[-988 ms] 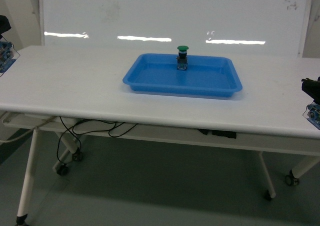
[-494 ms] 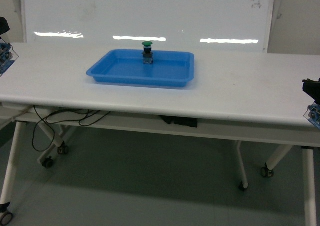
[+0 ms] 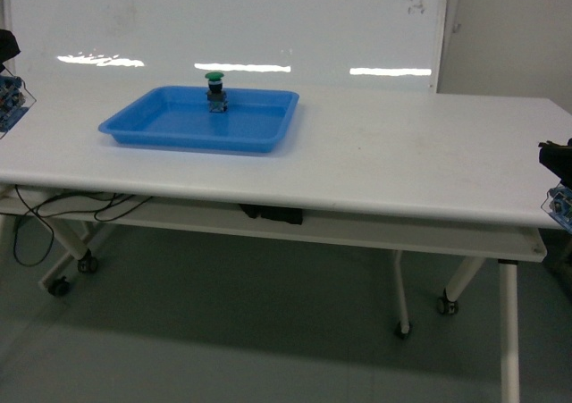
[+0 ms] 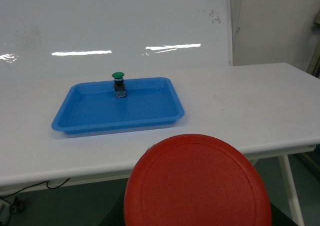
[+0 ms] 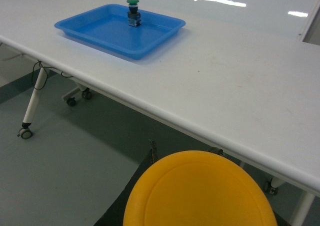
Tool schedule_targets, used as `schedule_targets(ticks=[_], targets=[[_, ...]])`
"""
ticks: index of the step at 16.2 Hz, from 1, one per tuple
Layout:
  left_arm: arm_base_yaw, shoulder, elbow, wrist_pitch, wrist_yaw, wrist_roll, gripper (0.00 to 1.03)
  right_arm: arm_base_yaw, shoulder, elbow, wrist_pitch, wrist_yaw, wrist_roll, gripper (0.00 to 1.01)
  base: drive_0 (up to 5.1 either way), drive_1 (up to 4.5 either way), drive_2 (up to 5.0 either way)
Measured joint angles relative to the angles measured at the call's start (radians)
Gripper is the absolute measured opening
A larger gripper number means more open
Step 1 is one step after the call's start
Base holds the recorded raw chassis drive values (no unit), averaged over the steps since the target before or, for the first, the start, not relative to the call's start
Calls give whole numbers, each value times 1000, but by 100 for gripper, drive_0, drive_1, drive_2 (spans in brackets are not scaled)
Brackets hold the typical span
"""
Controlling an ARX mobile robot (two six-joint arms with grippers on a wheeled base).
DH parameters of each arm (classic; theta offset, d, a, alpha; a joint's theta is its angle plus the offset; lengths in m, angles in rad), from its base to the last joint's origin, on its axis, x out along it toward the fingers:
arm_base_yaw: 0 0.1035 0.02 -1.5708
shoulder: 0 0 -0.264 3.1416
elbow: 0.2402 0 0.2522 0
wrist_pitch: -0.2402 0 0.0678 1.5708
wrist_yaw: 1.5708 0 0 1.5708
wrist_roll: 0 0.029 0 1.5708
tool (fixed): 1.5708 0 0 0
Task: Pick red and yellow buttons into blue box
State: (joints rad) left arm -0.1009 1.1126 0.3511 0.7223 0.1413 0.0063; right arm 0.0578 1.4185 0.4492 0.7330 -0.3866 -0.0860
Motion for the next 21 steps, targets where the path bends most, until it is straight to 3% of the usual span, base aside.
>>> schedule_targets(ticks=[21], targets=[[1,2,0,2,-2,0,23,0,0,0,0,0,0,24,451,-270,-219]])
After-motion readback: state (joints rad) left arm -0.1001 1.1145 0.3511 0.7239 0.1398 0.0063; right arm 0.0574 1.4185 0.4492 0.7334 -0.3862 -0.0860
